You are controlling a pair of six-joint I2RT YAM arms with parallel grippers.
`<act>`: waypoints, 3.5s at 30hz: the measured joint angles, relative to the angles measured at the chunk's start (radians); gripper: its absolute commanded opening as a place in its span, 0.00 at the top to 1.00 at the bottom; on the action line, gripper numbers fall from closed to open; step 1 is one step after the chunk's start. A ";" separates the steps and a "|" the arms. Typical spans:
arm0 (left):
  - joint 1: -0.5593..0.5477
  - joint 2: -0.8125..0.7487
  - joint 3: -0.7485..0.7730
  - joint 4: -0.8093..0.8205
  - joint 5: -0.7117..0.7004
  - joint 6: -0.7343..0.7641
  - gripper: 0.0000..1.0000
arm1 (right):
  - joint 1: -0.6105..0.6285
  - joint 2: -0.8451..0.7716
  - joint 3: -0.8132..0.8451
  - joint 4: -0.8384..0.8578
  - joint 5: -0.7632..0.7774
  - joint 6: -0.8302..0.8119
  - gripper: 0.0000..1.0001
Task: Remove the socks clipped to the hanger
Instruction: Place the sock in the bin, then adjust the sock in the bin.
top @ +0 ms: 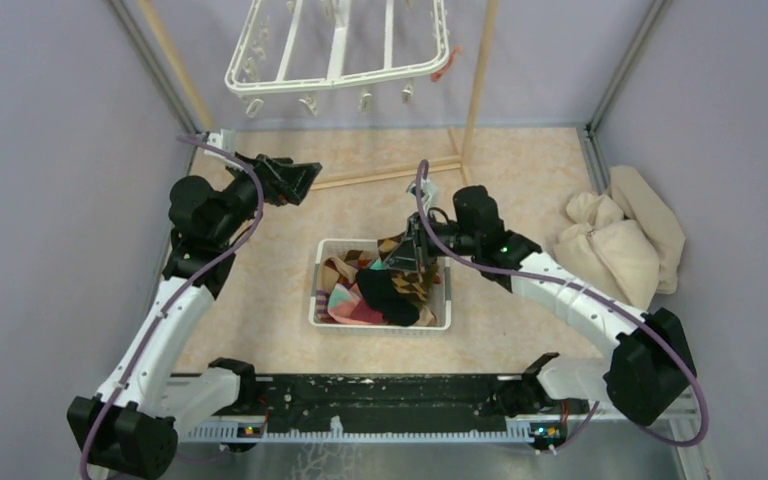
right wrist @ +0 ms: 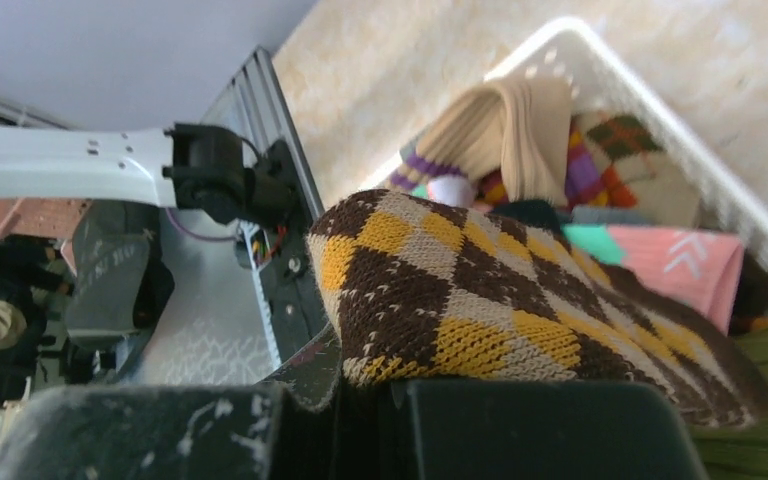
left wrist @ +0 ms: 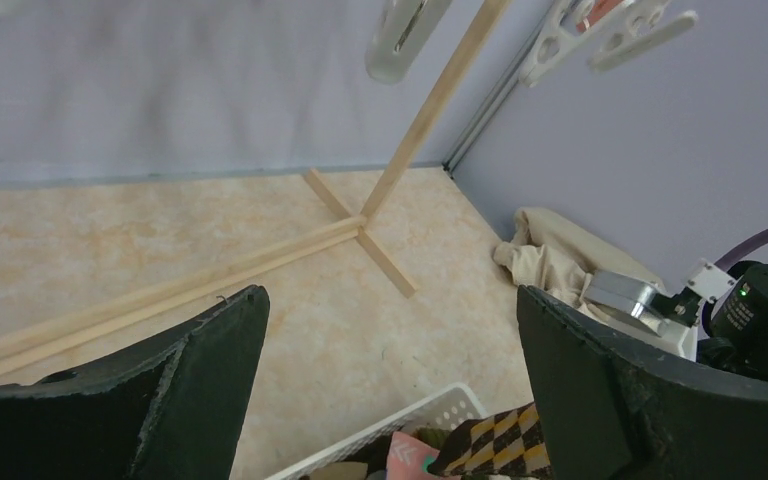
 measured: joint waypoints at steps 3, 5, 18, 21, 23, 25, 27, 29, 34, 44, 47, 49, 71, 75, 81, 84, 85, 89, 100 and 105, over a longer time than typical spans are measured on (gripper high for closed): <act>0.000 -0.028 -0.015 -0.052 0.001 0.011 0.01 | 0.043 0.001 -0.036 -0.028 0.044 -0.010 1.00; 0.000 -0.046 -0.031 -0.080 0.003 0.015 0.01 | 0.061 0.003 -0.056 -0.031 0.073 -0.015 1.00; -0.002 -0.074 -0.150 -0.164 0.047 0.022 0.01 | 0.068 0.161 -0.193 -0.022 0.271 -0.016 0.98; -0.012 -0.074 -0.174 -0.165 0.053 0.017 0.01 | 0.082 0.225 -0.192 -0.031 0.338 -0.023 0.83; -0.026 -0.073 -0.182 -0.166 0.052 0.014 0.01 | 0.101 0.252 -0.183 -0.047 0.380 -0.032 0.77; -0.049 -0.069 -0.183 -0.169 0.048 0.014 0.01 | 0.120 0.260 -0.162 -0.074 0.409 -0.043 0.73; -0.077 -0.063 -0.184 -0.169 0.041 0.014 0.01 | 0.135 0.259 -0.127 -0.114 0.440 -0.056 0.68; -0.105 -0.055 -0.184 -0.172 0.027 0.016 0.01 | 0.145 0.255 -0.096 -0.150 0.467 -0.071 0.60; -0.153 -0.038 -0.184 -0.177 -0.009 0.025 0.01 | 0.150 0.194 -0.025 -0.257 0.515 -0.113 0.28; -0.244 0.025 -0.152 -0.248 -0.106 0.079 0.01 | 0.151 0.026 0.053 -0.391 0.602 -0.175 0.25; -0.249 0.028 -0.145 -0.288 -0.145 0.092 0.01 | 0.151 0.004 0.053 -0.396 0.636 -0.182 0.36; -0.251 0.023 -0.145 -0.304 -0.173 0.091 0.01 | 0.151 0.003 0.053 -0.390 0.656 -0.182 0.39; -0.396 0.183 -0.198 -0.333 -0.383 0.047 0.39 | 0.194 0.186 -0.016 -0.155 0.716 -0.114 0.75; -0.405 0.216 -0.229 -0.332 -0.397 0.040 0.42 | 0.195 0.266 -0.055 -0.080 0.716 -0.097 0.75; -0.411 0.229 -0.278 -0.323 -0.420 0.021 0.42 | 0.195 0.361 -0.059 0.048 0.721 -0.076 0.75; -0.411 0.257 -0.283 -0.309 -0.443 0.012 0.41 | 0.195 0.406 -0.035 0.088 0.726 -0.069 0.76; -0.411 0.267 -0.283 -0.303 -0.451 0.010 0.41 | 0.196 0.421 -0.023 0.095 0.727 -0.068 0.75; -0.411 0.325 -0.282 -0.275 -0.496 0.005 0.41 | 0.195 0.490 0.045 0.113 0.728 -0.068 0.76; -0.408 0.331 -0.230 -0.296 -0.563 0.036 0.21 | 0.169 0.505 0.105 0.080 0.726 -0.116 0.38; -0.408 0.277 -0.127 -0.360 -0.557 0.074 0.13 | 0.163 0.410 0.105 -0.032 0.745 -0.175 0.38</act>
